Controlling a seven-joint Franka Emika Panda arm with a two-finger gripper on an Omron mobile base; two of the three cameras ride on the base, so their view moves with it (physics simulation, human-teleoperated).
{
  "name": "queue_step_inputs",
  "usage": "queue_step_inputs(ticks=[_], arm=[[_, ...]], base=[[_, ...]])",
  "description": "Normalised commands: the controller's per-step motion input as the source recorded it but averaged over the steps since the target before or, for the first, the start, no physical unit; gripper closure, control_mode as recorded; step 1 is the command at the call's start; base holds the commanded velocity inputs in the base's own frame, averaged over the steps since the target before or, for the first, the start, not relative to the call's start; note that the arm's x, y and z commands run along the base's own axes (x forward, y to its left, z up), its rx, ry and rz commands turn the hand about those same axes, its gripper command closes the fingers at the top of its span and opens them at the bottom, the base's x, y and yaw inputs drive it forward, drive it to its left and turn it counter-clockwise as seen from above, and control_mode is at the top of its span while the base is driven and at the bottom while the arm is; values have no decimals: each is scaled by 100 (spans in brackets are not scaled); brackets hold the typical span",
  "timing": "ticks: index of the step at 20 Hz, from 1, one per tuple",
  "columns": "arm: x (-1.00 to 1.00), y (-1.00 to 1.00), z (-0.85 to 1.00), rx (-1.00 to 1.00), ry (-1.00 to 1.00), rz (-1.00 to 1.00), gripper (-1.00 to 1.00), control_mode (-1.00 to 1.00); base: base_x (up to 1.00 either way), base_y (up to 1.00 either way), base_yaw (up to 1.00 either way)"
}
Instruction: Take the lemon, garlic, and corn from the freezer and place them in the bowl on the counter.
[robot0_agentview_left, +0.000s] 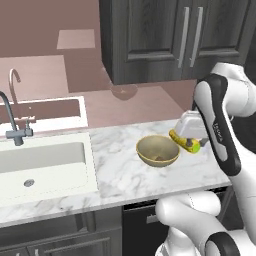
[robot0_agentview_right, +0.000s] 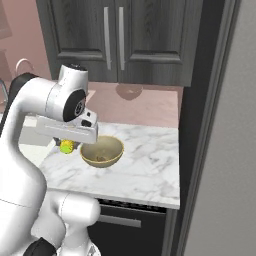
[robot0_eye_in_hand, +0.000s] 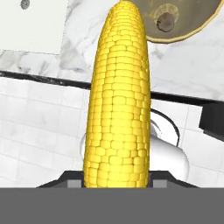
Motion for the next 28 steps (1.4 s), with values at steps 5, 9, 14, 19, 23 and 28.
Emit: queue_step_inputs(ticks=[5,9,14,19,23,28], arm=[[12,0,-54,-4,0,1,100,-100],[36,0,-35,0,0,1,100,-100],[47,0,-21,0,0,1,100,-100],[48,0,-21,0,0,0,100,-100],[45,0,-35,0,0,0,100,-100],[40,0,-50,0,0,0,100,-100]], base=[[0,0,0],[0,0,0],[0,0,0],[0,0,0],[0,0,0],[0,0,0]])
